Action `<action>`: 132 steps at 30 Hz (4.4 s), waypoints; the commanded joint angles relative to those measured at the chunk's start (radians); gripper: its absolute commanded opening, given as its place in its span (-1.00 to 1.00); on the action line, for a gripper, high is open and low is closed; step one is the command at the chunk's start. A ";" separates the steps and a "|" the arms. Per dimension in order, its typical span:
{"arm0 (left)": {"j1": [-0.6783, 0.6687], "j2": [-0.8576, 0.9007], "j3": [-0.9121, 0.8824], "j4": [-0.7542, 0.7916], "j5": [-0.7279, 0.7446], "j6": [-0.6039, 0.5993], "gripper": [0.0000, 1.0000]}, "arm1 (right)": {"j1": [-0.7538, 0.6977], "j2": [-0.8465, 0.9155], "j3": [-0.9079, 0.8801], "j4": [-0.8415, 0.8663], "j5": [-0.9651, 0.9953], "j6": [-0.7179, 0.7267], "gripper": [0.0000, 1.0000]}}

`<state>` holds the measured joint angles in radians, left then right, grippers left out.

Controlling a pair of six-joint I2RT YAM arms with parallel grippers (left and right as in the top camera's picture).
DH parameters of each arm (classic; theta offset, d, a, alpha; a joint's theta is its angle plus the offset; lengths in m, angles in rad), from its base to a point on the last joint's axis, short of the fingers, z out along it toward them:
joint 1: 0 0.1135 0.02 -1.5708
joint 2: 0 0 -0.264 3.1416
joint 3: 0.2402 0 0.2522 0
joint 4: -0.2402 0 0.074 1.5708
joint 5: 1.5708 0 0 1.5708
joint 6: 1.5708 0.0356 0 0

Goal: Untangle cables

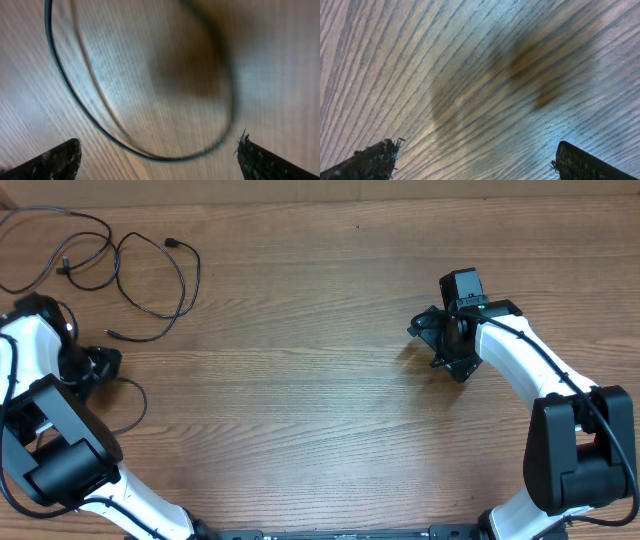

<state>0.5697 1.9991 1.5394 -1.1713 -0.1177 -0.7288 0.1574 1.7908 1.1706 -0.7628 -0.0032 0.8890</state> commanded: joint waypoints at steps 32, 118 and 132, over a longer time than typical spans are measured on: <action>-0.439 -1.257 -0.198 -0.165 -0.064 0.297 0.99 | -0.001 0.000 0.006 0.002 0.001 -0.004 1.00; -0.629 -1.995 -1.535 1.108 0.275 0.729 0.99 | -0.001 0.000 0.006 0.002 0.001 -0.004 1.00; -0.629 -1.995 -1.535 1.108 0.275 0.729 0.99 | -0.002 -0.001 0.006 -0.041 0.080 -0.053 1.00</action>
<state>-0.0528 0.0128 0.0116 -0.0635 0.1677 -0.0185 0.1574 1.7908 1.1706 -0.7952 0.0166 0.8635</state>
